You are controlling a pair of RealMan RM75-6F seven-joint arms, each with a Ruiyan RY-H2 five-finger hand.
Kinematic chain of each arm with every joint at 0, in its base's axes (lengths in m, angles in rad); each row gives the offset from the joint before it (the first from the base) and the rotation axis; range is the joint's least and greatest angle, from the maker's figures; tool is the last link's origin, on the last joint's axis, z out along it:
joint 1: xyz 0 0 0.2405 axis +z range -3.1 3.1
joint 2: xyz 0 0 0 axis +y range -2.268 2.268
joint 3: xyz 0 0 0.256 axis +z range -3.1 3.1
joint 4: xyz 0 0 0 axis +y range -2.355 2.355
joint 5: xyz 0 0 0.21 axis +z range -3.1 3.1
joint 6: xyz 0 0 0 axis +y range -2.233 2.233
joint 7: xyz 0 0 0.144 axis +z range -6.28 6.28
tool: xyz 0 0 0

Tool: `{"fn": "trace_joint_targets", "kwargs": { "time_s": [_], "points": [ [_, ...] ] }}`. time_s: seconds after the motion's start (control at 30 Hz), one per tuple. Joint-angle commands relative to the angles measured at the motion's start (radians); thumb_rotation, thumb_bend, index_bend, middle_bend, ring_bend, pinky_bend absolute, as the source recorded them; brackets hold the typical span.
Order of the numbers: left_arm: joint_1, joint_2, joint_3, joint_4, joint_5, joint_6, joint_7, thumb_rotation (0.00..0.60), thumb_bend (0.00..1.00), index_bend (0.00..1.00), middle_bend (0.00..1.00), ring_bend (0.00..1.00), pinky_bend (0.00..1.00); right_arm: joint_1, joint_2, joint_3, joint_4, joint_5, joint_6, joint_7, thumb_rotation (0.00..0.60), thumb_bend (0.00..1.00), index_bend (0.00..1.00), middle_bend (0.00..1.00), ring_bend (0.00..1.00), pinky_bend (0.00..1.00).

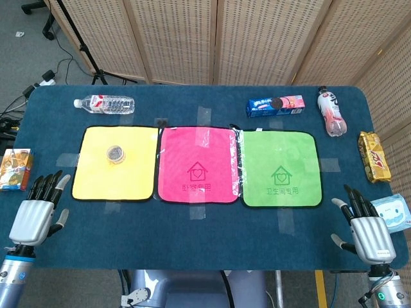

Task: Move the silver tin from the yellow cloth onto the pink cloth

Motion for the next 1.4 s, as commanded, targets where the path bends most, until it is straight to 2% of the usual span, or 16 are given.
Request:
{"fn": "trace_joint_targets", "kwargs": {
  "time_s": [0.03, 0.33, 0.4, 0.57, 0.73, 0.83, 0.97, 1.17, 1.4],
  "points": [
    [-0.002, 0.002, 0.001, -0.001, -0.005, -0.009, -0.01, 0.6, 0.44, 0.0, 0.0, 0.0, 0.05, 0.002, -0.001, -0.001, 0.0, 0.0, -0.006, -0.003, 0.6, 0.16, 0.21, 0.0, 0.0, 0.17],
    [-0.014, 0.014, -0.001, -0.016, -0.015, -0.039, -0.082, 0.6, 0.44, 0.0, 0.0, 0.0, 0.05, 0.0, -0.001, -0.002, -0.004, 0.001, -0.005, -0.007, 0.6, 0.16, 0.21, 0.0, 0.0, 0.17],
    [-0.022, 0.027, -0.006, -0.066, -0.056, -0.084, -0.184, 0.6, 0.44, 0.0, 0.0, 0.0, 0.05, -0.001, 0.0, 0.001, -0.002, 0.007, -0.006, -0.002, 0.6, 0.16, 0.21, 0.0, 0.0, 0.17],
    [-0.073, 0.131, -0.022, -0.177, -0.118, -0.244, -0.502, 0.6, 0.44, 0.0, 0.0, 0.0, 0.05, 0.001, -0.001, 0.002, -0.001, 0.009, -0.012, -0.002, 0.6, 0.17, 0.21, 0.0, 0.0, 0.17],
    [-0.111, 0.167, -0.057, -0.2, -0.172, -0.326, -0.661, 0.6, 0.44, 0.0, 0.0, 0.0, 0.05, 0.002, -0.003, 0.001, 0.001, 0.008, -0.014, -0.005, 0.6, 0.17, 0.21, 0.0, 0.0, 0.17],
    [-0.152, 0.202, -0.095, -0.22, -0.219, -0.438, -0.88, 0.6, 0.44, 0.0, 0.0, 0.0, 0.05, 0.003, -0.002, -0.001, -0.002, 0.007, -0.017, -0.002, 0.6, 0.17, 0.21, 0.0, 0.0, 0.17],
    [-0.207, 0.237, -0.147, -0.176, -0.259, -0.575, -1.113, 0.6, 0.44, 0.0, 0.0, 0.0, 0.05, 0.004, -0.002, -0.002, -0.002, 0.007, -0.022, -0.001, 0.6, 0.16, 0.21, 0.0, 0.0, 0.17],
    [-0.269, 0.231, -0.191, -0.1, -0.314, -0.699, -1.223, 0.6, 0.44, 0.0, 0.0, 0.0, 0.05, 0.01, -0.007, 0.001, 0.004, 0.021, -0.039, -0.004, 0.6, 0.17, 0.21, 0.0, 0.0, 0.17],
    [-0.322, 0.194, -0.228, -0.019, -0.391, -0.78, -1.244, 0.6, 0.45, 0.0, 0.0, 0.0, 0.05, 0.019, -0.014, 0.004, 0.013, 0.041, -0.064, -0.008, 0.6, 0.16, 0.21, 0.0, 0.0, 0.17]
  ]
}}
